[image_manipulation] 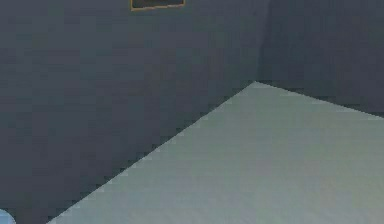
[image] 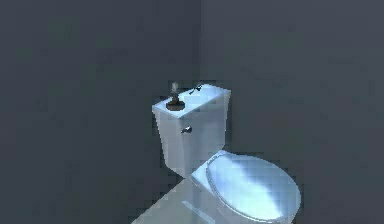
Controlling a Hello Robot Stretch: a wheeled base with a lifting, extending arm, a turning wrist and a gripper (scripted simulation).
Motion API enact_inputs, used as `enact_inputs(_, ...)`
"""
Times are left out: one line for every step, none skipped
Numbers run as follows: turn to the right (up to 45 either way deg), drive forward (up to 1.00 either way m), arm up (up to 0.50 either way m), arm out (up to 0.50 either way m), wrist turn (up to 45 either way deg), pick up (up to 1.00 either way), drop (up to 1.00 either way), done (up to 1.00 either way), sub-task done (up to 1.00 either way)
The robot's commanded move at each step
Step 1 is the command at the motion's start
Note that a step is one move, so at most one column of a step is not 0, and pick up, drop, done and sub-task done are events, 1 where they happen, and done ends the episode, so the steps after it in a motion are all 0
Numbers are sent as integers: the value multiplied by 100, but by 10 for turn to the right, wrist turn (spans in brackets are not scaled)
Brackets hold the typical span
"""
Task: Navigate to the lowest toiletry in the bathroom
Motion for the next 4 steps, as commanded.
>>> enact_inputs(0, 25, 0, 0, 0, 0, 0, 0, 0)
enact_inputs(-450, 0, 0, 0, 0, 0, 0, 0, 0)
enact_inputs(-450, 0, 0, 0, 0, 0, 0, 0, 0)
enact_inputs(-450, 0, 0, 0, 0, 0, 0, 0, 0)
